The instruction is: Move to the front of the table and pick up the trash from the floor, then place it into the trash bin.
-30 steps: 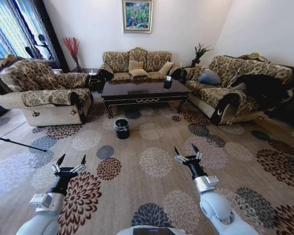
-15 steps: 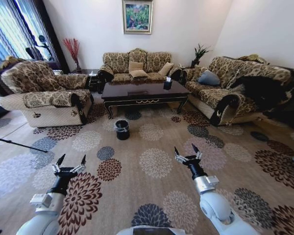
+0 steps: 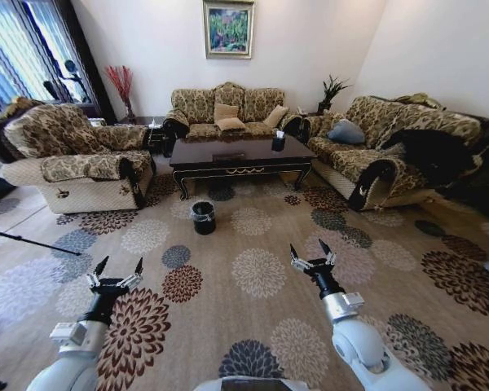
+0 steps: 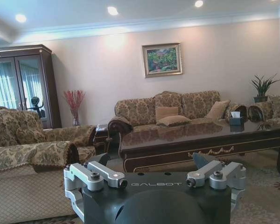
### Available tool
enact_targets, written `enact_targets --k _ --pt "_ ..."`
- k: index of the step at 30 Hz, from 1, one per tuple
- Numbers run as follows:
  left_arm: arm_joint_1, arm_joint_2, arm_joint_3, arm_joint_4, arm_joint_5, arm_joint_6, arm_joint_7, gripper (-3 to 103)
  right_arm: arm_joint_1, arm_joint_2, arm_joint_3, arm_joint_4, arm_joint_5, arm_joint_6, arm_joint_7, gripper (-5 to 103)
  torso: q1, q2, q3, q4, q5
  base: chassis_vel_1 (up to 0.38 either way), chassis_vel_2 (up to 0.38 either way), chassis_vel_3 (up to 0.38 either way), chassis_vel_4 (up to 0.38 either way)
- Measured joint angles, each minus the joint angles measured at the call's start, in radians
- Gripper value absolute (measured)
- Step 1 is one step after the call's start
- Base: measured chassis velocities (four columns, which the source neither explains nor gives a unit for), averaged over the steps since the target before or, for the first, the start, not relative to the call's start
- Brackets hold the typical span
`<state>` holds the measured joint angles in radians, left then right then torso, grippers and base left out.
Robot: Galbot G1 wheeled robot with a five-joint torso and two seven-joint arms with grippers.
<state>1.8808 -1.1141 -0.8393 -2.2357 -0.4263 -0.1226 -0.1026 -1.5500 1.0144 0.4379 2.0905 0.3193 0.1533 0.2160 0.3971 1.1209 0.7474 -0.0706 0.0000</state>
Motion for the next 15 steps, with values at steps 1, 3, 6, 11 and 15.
enact_targets --k 1,3,6,11,15 --pt "0.000 0.000 0.000 0.000 0.000 0.000 0.000 100 0.000 0.000 0.000 0.000 0.000 0.000 0.000 100 0.000 0.000 0.000 0.0000 0.0000 0.000 0.000 0.000 0.000" --pt "0.000 0.000 0.000 0.000 0.000 0.000 0.000 100 0.000 0.000 0.000 0.000 0.000 0.000 0.000 100 0.005 0.012 0.007 0.0000 -0.0001 0.000 0.000 0.000 0.000" --pt "0.000 0.000 0.000 0.000 0.000 0.000 0.000 100 0.000 0.000 0.000 0.000 0.000 0.000 0.000 100 0.009 0.019 0.011 0.0000 0.0000 0.000 0.000 0.000 0.000" --pt "0.000 0.000 0.000 0.000 0.000 0.000 0.000 100 0.000 0.000 0.000 0.000 0.000 0.000 0.000 100 0.013 0.029 0.015 0.0000 0.0000 0.000 0.000 0.000 0.000" --pt "0.000 0.000 0.000 0.000 0.000 0.000 0.000 100 0.000 0.000 0.000 0.000 0.000 0.000 0.000 100 0.014 0.030 0.016 0.0000 0.0000 0.000 0.000 0.000 0.000"
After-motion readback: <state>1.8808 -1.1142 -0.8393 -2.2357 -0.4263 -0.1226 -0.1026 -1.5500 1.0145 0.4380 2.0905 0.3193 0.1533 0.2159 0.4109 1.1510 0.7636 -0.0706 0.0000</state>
